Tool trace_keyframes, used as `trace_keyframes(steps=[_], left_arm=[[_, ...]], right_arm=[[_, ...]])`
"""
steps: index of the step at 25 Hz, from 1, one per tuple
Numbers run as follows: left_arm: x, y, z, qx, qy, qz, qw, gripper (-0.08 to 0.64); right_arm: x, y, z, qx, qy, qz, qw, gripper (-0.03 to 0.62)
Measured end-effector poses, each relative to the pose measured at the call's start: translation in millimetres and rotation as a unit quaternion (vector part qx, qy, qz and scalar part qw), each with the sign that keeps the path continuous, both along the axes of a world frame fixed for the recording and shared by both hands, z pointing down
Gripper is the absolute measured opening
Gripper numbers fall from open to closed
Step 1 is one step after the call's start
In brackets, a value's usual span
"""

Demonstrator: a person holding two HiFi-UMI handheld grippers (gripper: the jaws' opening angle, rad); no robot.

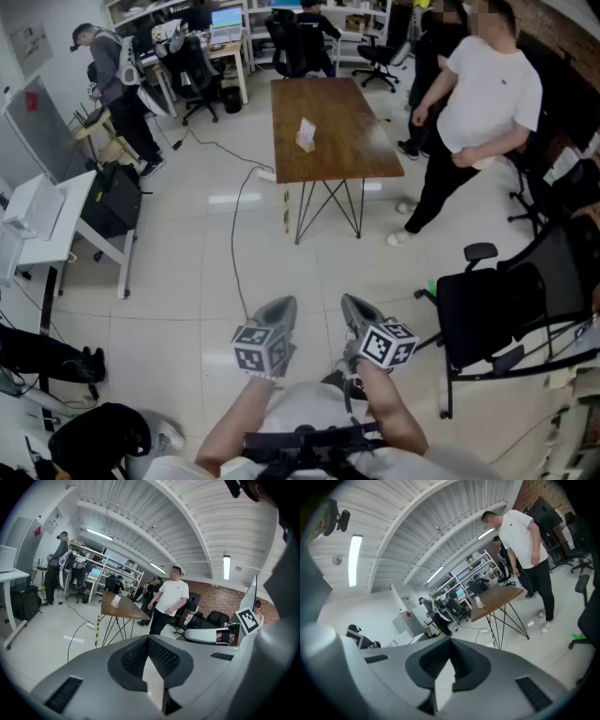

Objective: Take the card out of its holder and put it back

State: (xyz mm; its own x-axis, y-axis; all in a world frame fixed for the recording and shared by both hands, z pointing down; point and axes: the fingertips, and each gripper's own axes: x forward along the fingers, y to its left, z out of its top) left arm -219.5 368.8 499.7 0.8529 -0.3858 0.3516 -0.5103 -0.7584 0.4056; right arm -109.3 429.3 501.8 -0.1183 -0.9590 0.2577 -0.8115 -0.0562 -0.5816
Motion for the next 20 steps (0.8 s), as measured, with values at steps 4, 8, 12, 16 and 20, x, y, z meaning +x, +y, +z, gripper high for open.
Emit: trace_keyframes(steps=[4,8,12,16,20], left_arm=[[16.9,-1.3,1.2,0.002,-0.002,-0.003,1.0,-0.008],[36.5,-3.0,0.6,0.004,-0.003,-0.01,0.9999,-0.008],[60.8,-4.8,0.3,0.005,-0.002,-0.018,0.9998,-0.008],[83.8,-6.4,-0.2,0.004,-0.001,-0.035,0.9994,-0.008],[101.1,-4.2,3.4,0.003,-0.003,-0.05,0.9987,-0.008]], right_arm=[[17.2,-1.3,1.6,0.001,-0.002,-0.002,1.0,-0.002],[38.5,-2.5,3.0,0.0,-0.003,-0.004,1.0,-0.002],[62.5,-6.0,2.4,0.002,-0.006,-0.012,1.0,0.0],[84.9,-9.4,3.9,-0.003,-0.003,-0.031,1.0,0.0],[102.9,-9.6,9.9,-0.008,-0.005,-0.049,0.999,0.0]])
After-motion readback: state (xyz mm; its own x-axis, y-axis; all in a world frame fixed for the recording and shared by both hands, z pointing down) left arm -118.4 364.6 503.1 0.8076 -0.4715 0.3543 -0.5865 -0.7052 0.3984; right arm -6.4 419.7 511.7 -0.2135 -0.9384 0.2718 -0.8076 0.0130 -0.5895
